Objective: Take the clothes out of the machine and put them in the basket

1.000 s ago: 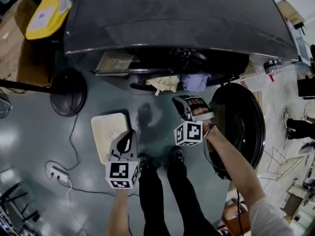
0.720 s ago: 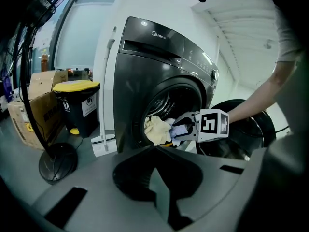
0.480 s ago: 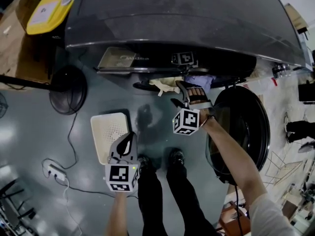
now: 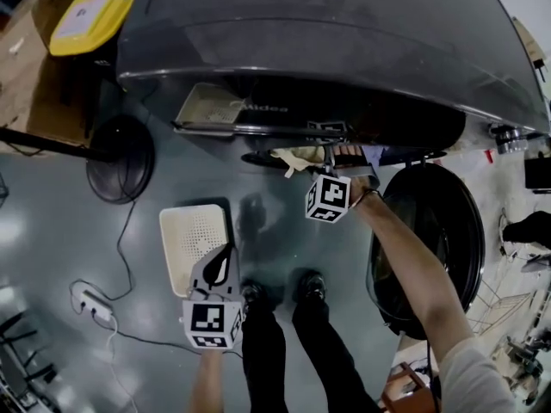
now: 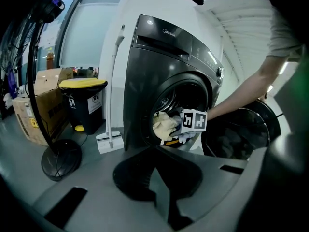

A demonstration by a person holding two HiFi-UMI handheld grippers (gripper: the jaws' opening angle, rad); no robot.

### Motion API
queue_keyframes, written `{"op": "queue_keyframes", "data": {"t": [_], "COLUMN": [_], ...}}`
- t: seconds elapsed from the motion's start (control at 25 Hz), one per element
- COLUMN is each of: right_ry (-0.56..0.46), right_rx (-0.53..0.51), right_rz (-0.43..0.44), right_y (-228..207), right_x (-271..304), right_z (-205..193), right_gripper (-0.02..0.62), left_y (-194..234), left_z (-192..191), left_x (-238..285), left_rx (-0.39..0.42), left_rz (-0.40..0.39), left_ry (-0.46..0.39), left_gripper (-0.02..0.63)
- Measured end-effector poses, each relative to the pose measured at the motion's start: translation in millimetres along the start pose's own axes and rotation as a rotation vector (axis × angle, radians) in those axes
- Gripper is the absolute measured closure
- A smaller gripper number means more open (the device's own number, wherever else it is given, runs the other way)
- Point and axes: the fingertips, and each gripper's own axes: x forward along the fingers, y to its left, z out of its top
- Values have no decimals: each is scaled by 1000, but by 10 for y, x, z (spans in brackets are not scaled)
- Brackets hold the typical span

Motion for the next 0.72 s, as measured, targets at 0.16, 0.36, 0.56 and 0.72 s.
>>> {"op": "queue_keyframes", "data": {"t": [0.16, 0.36, 0.56, 0.72], "right_ry": [35, 58, 87, 113], "right_rx": [21, 1, -16, -28], "right_rz": [49, 70, 64, 46], "right_y": [80, 163, 223, 226], "right_x": [226, 378, 474, 493], "right_z": [-45, -24, -20, -15], "right_gripper": [85, 86, 87, 93], "left_y": [9, 153, 232, 231], "left_z": [-66, -137, -190, -275], "left_x": [21, -20, -49, -72], "left_rx": [-11, -20, -35, -42], "left_rz": [-3, 18, 32, 35], "left_ry": [11, 15, 2, 10], "left_gripper": [588, 588, 588, 588]}}
